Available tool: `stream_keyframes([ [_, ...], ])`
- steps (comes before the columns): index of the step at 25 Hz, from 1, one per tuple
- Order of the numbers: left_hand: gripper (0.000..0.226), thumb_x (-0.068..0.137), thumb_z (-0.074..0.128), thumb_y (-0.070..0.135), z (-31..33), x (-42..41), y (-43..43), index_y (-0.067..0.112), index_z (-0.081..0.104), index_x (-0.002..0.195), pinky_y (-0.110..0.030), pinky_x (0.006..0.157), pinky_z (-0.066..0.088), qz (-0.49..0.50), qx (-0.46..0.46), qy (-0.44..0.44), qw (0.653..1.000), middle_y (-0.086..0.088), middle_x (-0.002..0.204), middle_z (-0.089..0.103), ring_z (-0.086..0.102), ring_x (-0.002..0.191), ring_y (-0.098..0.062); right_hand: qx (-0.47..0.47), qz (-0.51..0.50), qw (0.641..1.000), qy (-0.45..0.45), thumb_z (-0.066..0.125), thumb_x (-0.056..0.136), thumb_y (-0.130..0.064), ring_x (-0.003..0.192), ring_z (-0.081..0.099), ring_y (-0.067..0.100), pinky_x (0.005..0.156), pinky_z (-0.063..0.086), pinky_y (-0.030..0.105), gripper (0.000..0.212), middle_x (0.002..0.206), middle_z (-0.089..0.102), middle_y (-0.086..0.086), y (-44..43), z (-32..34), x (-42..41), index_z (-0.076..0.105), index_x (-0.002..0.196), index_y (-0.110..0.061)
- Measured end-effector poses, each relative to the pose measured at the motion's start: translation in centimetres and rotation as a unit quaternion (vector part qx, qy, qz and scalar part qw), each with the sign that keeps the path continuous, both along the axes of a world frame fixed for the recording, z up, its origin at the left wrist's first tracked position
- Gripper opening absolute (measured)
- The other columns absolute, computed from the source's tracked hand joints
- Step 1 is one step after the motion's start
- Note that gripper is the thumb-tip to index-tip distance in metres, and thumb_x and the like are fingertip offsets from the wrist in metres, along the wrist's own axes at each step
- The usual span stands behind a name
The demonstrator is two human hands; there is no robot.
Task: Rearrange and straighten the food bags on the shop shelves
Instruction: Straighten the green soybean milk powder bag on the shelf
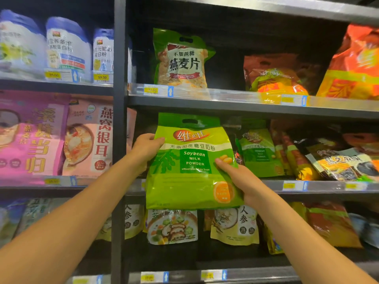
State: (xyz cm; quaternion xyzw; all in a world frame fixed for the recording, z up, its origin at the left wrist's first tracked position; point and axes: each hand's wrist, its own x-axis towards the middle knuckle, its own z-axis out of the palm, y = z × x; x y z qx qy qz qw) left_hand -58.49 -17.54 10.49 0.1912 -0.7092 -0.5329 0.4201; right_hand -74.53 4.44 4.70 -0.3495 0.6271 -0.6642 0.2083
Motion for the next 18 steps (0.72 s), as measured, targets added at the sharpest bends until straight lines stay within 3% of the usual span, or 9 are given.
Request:
stream_keyframes([
  [3, 0.012, 0.1, 0.064, 0.028, -1.4, 0.0, 2.3, 0.018, 0.07, 0.1, -0.034, 0.071, 0.058, -0.028, 0.023, -0.009, 0.999, -0.007, 0.101, 0.077, 0.072, 0.083, -0.02, -0.037, 0.012, 0.999, -0.006, 0.072, 0.095, -0.033, 0.096, 0.078, 0.028, 0.083, 0.061, 0.04, 0.034, 0.107, 0.081, 0.008, 2.8, -1.6, -0.3, 0.069, 0.124, -0.016],
  [6, 0.025, 0.09, 0.075, 0.034, -2.6, -0.5, 5.7, 0.015, 0.075, 0.106, -0.05, 0.098, 0.057, -0.078, 0.119, -0.039, 0.989, -0.01, 0.105, 0.078, 0.073, 0.099, -0.028, -0.048, -0.006, 0.999, 0.0, 0.072, 0.095, -0.029, 0.105, 0.076, 0.03, 0.101, 0.056, 0.051, 0.03, 0.111, 0.08, 0.008, 6.6, -3.2, -1.4, 0.071, 0.121, -0.014],
  [8, 0.028, 0.09, 0.076, 0.031, -3.2, -0.9, 8.3, 0.012, 0.073, 0.11, -0.05, 0.098, 0.057, -0.108, 0.166, -0.063, 0.978, -0.011, 0.105, 0.077, 0.072, 0.098, -0.029, -0.047, -0.014, 0.999, 0.014, 0.074, 0.093, -0.028, 0.11, 0.074, 0.031, 0.108, 0.051, 0.056, 0.032, 0.114, 0.079, 0.009, 9.5, -4.1, -2.4, 0.071, 0.12, -0.011],
  [11, 0.038, 0.085, 0.081, 0.028, -3.9, -2.2, 12.2, 0.01, 0.071, 0.118, -0.046, 0.087, 0.062, -0.136, 0.185, -0.085, 0.97, -0.015, 0.113, 0.078, 0.074, 0.097, -0.029, -0.044, -0.025, 0.998, 0.025, 0.077, 0.091, -0.026, 0.112, 0.073, 0.031, 0.109, 0.049, 0.057, 0.031, 0.115, 0.078, 0.01, 14.2, -5.1, -3.7, 0.072, 0.119, -0.014],
  [16, 0.033, 0.093, 0.074, 0.021, -4.7, -5.8, 20.2, 0.008, 0.067, 0.122, -0.053, 0.095, 0.059, -0.165, 0.147, -0.098, 0.97, -0.017, 0.114, 0.077, 0.073, 0.11, -0.035, -0.036, -0.046, 0.998, 0.027, 0.072, 0.094, -0.021, 0.112, 0.073, 0.03, 0.105, 0.054, 0.051, 0.03, 0.116, 0.078, 0.009, 22.7, -5.8, -5.5, 0.07, 0.123, -0.013],
  [18, 0.031, 0.092, 0.075, 0.021, -5.1, -7.0, 22.5, 0.008, 0.067, 0.119, -0.052, 0.092, 0.06, -0.172, 0.126, -0.099, 0.972, -0.014, 0.106, 0.079, 0.076, 0.102, -0.033, -0.032, -0.057, 0.997, 0.028, 0.07, 0.096, -0.018, 0.111, 0.074, 0.032, 0.102, 0.056, 0.049, 0.027, 0.114, 0.079, 0.011, 25.3, -6.1, -6.3, 0.07, 0.122, -0.012],
])
